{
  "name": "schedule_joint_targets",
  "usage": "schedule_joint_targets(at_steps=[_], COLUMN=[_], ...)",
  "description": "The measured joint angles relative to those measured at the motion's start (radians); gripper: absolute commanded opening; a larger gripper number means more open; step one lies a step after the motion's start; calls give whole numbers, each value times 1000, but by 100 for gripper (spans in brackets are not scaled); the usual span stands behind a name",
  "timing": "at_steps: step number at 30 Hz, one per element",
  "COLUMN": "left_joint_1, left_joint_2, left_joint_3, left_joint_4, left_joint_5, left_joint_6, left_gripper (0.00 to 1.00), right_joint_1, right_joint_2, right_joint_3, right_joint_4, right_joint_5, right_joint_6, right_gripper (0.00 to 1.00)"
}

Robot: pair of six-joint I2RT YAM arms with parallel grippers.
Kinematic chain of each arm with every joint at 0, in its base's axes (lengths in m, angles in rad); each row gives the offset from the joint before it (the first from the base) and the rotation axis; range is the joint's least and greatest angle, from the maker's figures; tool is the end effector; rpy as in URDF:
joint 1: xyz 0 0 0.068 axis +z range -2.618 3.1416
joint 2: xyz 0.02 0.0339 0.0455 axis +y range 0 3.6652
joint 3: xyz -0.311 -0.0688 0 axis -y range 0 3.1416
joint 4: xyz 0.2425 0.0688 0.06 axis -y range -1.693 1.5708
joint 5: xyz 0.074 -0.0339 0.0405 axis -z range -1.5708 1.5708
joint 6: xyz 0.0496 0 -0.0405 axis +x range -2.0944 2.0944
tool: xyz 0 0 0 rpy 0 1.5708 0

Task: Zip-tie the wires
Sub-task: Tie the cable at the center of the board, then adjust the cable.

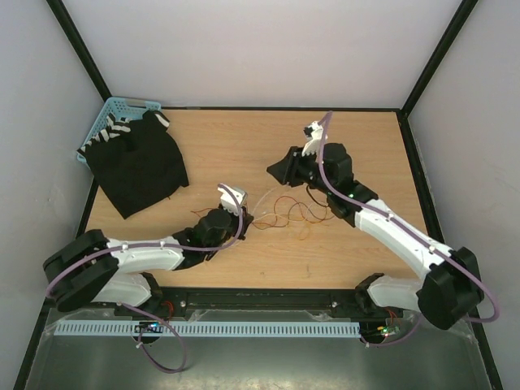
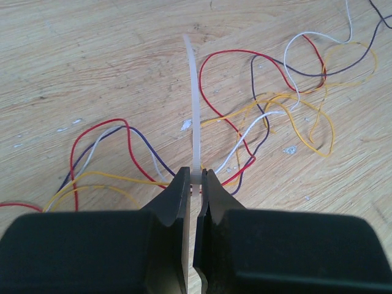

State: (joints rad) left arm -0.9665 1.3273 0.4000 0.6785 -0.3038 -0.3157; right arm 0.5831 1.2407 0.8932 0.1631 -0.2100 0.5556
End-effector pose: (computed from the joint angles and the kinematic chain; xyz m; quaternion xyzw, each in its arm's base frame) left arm 0.1577 -0.2023 0.2274 0.1614 0.7690 -0.2672 0.5578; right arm 0.2348 0.1672 0.3591 -0.0775 0.7640 0.4105 0.4918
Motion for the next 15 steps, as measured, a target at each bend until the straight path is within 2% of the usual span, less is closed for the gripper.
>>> schedule_joint_targets(at_steps=[3,8,11,15], left_joint_1=[3,15,20,36], left_joint_2=[-57,-167,-220,-271], left_joint_3=[28,67,103,175], left_joint_4=[-113,-256,-352,-476], left_joint_5=[-5,-9,-11,-9], left_joint_6=[0,-10,-10,-10], left_gripper=[0,0,0,0], right_joint_1=[-8,-10,-10,-10], right_joint_2=[-55,-143,-204,-269], right_joint_3=[0,-3,-30,-96], right_joint_4=[27,24,23,34], right_joint_5=[-45,-97,-90,-50], right_joint_6=[-77,-223,-309,-399], right_gripper=[63,77,84,84])
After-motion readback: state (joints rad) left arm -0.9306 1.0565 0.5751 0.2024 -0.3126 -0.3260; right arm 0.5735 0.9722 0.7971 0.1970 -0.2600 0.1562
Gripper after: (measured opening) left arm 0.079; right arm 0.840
